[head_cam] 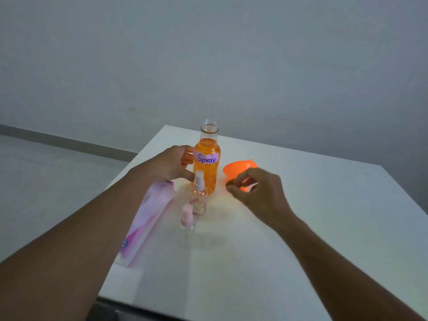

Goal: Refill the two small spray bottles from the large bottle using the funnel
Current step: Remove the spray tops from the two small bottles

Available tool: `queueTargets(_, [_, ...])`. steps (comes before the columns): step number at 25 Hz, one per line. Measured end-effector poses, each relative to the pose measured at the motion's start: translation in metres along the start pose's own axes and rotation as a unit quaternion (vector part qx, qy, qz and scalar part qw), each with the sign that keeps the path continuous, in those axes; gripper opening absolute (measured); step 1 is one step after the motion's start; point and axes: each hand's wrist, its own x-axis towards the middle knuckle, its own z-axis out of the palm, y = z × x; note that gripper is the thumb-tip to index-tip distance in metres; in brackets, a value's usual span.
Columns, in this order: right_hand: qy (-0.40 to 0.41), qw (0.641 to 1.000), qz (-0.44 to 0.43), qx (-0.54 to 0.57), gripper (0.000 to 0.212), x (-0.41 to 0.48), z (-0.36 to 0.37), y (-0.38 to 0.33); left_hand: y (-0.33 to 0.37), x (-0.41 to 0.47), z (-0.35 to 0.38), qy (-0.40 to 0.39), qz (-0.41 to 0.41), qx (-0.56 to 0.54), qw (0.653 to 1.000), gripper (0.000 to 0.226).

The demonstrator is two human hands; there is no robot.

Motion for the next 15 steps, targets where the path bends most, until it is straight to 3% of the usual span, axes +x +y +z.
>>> queueTargets(2, [-0.022, 0.999, 0.026, -0.021, 0.01, -0.013, 0.016, 0.011, -0.001, -0.01, -0.01, 0.034, -0.004, 0.031, 0.999, 0.075])
queueTargets(4, [-0.039, 0.996, 0.053, -0.053, 0.01, -0.017, 0.028, 0.018, -0.001, -0.027, -0.016, 0.067, 0.011, 0.05, 0.996, 0.053])
queueTargets(6, [-0.05, 0.993, 0.066, -0.081, 0.012, -0.017, 0.037, 0.022, 0.001, -0.047, -0.014, 0.079, 0.035, 0.074, 0.993, 0.048])
queueTargets(15, [-0.054, 0.993, 0.042, -0.094, 0.024, -0.028, 0.033, 0.029, 0.016, -0.077, 0.016, -0.007, 0.03, 0.114, 0.993, 0.039])
